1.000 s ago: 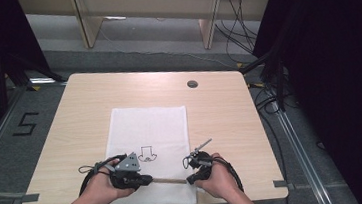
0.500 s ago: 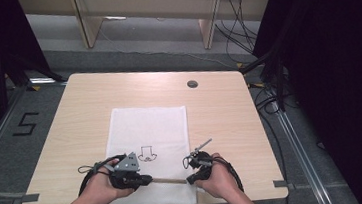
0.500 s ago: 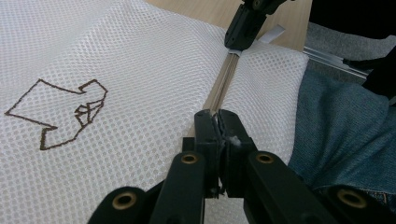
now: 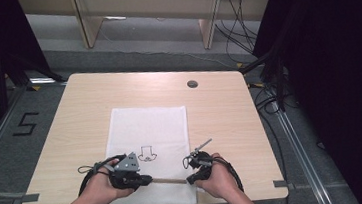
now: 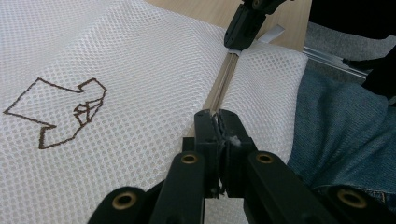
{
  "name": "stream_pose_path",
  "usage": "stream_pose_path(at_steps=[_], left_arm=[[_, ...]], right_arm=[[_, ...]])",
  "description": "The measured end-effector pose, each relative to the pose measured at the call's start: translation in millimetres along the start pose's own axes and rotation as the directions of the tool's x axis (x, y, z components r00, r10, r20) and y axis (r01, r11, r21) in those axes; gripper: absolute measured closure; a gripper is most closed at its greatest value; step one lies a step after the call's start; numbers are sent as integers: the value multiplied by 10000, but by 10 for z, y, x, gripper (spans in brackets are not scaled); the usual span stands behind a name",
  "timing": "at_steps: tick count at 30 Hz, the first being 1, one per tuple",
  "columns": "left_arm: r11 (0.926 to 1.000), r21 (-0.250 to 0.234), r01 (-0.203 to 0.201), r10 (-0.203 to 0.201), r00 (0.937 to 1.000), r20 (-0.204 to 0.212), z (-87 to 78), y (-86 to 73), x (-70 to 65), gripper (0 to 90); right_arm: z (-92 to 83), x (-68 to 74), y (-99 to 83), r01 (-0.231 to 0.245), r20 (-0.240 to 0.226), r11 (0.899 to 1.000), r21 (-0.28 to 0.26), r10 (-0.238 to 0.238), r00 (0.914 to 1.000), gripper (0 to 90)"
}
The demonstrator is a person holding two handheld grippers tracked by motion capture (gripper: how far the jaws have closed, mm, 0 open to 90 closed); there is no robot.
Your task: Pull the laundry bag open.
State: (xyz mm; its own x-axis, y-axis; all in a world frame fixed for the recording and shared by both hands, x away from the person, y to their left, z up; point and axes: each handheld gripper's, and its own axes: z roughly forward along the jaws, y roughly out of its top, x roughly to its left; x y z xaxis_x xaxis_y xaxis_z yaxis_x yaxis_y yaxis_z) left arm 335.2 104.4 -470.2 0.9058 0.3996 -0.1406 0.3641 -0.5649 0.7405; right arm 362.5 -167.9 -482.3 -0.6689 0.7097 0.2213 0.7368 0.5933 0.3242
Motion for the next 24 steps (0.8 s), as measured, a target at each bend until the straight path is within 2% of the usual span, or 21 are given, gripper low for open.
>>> stream_pose_path(at_steps=[2, 7, 8, 9, 10, 11, 14, 15, 16, 17, 18, 24], left_arm=[[10000, 5, -29, 29, 10000, 6, -1, 0, 5, 872], [9997, 8, -249, 249, 9997, -4, -19, 1, 20, 872], [10000, -55, 58, -58, 10000, -14, -22, -22, 5, 872], [9999, 18, -103, 103, 9999, -37, -41, -41, 22, 872], [9999, -56, 120, -120, 9999, -42, -45, -55, 15, 872], [10000, 34, -47, 48, 9999, -133, -68, -62, 37, 872], [9999, -52, 110, -111, 9999, -127, -87, -71, 36, 872], [10000, -24, 42, -42, 9999, -122, -85, -70, 35, 872], [9996, 83, -260, 262, 9995, -161, -91, -63, 50, 872], [9998, 70, -201, 202, 9997, -145, -90, -64, 47, 872], [9999, -41, 92, -92, 9999, -88, -85, -71, 34, 872], [9999, -65, 98, -98, 9999, -47, -88, -72, 38, 872]], right_arm=[[-3, 9, -1, -108, -59, 9999, 61, 108, 9999, 900], [4, -7, 2, 81, -13, 10000, -20, -81, 10000, 900], [3, -7, 2, 82, -28, 10000, -18, -82, 10000, 900], [4, -8, 2, 91, -52, 10000, -23, -91, 9999, 900], [3, -4, 2, 63, 6, 10000, -19, -63, 10000, 900], [2, -2, 1, 42, 2, 10000, 5, -42, 10000, 900], [2, -1, 4, -4, -11, 10000, 17, 4, 10000, 900], [1, -1, 4, -4, -10, 10000, 17, 4, 10000, 900], [1, -1, 4, -4, -9, 10000, 20, 4, 10000, 900], [1, 0, 3, -14, -20, 10000, 24, 14, 10000, 900], [2, 0, 3, -16, -25, 10000, 23, 16, 10000, 900], [0, -2, 1, 16, -35, 10000, 8, -16, 10000, 900]])
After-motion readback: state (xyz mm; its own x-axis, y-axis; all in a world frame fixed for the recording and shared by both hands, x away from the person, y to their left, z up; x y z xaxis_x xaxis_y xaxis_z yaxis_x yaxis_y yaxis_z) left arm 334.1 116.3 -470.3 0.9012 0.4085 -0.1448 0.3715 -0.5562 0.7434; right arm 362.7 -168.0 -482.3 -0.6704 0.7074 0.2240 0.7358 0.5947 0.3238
